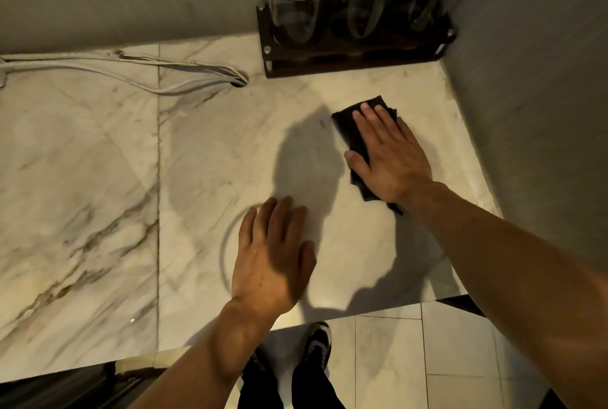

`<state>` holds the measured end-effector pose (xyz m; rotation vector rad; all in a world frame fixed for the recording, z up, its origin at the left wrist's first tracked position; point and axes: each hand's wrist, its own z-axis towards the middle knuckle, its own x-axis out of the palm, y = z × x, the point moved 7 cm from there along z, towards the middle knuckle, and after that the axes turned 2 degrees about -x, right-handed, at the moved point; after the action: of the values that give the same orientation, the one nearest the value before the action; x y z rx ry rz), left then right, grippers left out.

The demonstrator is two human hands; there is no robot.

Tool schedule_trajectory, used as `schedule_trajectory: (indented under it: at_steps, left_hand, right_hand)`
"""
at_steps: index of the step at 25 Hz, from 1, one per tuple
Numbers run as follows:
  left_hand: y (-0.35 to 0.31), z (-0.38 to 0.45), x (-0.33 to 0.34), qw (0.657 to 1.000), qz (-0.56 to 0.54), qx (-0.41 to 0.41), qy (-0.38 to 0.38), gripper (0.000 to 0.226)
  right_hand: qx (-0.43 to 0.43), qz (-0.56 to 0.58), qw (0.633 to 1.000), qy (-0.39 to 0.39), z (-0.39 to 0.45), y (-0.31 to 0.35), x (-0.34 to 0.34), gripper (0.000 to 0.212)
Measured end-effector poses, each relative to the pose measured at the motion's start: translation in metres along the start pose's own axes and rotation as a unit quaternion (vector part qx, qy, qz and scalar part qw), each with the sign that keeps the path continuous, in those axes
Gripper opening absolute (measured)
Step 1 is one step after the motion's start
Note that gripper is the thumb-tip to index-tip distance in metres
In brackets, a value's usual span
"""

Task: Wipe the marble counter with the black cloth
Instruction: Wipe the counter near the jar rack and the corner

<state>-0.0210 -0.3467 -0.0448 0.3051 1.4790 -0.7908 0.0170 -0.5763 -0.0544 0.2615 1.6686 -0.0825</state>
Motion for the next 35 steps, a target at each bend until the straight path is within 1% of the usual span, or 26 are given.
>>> schedule_trajectory:
  at_steps: [9,18,24,29,35]
  left_hand:
    - [0.002,0.001,0.004,1.000,0.022,-0.011,0.006,0.048]
    - [0.004,0.001,0.006,0.999,0.022,-0.018,0.016,0.049]
    - [0.004,0.001,0.004,1.000,0.013,-0.005,0.009,0.048]
    - [0.002,0.001,0.002,1.000,0.002,0.003,-0.001,0.047]
    - [0.003,0.002,0.002,1.000,0.005,0.002,0.012,0.047]
  right_hand:
    - [0.103,0.033,0.994,-0.027,0.055,-0.014,-0.006,0.067]
    - [0.243,0.056,0.967,-0.060,0.066,-0.033,-0.007,0.067]
    - [0.321,0.071,0.942,-0.068,0.050,-0.046,-0.007,0.070]
    - [0.338,0.070,0.935,-0.080,0.022,-0.051,-0.005,0.071]
    - [0.356,0.064,0.928,-0.091,-0.027,-0.043,0.003,0.071]
